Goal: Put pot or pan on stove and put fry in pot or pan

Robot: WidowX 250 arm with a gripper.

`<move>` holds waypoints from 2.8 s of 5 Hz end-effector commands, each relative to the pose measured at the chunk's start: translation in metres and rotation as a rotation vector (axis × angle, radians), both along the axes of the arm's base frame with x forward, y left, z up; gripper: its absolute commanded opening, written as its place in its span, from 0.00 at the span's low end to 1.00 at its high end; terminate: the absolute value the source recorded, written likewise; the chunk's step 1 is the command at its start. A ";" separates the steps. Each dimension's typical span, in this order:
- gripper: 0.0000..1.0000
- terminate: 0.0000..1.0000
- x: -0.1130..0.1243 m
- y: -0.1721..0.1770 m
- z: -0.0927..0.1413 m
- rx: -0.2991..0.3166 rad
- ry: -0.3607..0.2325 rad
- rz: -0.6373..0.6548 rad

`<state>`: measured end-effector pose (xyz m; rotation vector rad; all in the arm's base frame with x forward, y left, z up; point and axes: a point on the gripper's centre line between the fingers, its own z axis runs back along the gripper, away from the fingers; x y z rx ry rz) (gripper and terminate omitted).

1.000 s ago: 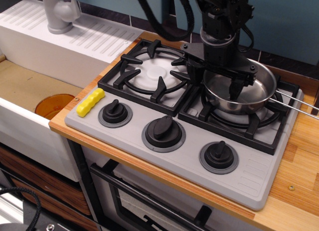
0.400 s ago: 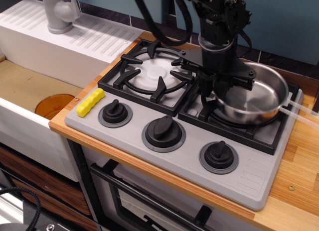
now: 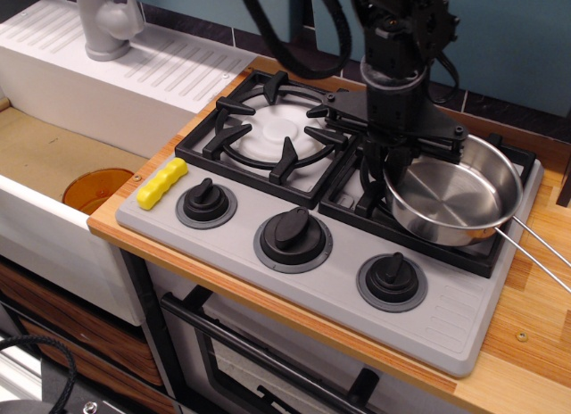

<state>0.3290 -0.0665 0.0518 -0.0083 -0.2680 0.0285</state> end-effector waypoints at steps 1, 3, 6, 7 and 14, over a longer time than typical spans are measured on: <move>0.00 0.00 0.021 0.000 0.061 -0.004 -0.016 0.001; 0.00 0.00 0.048 0.043 0.080 0.001 0.021 -0.090; 0.00 0.00 0.072 0.111 0.090 0.026 0.046 -0.198; 0.00 0.00 0.069 0.125 0.086 0.029 0.052 -0.208; 0.00 0.00 0.057 0.174 0.043 0.014 0.014 -0.242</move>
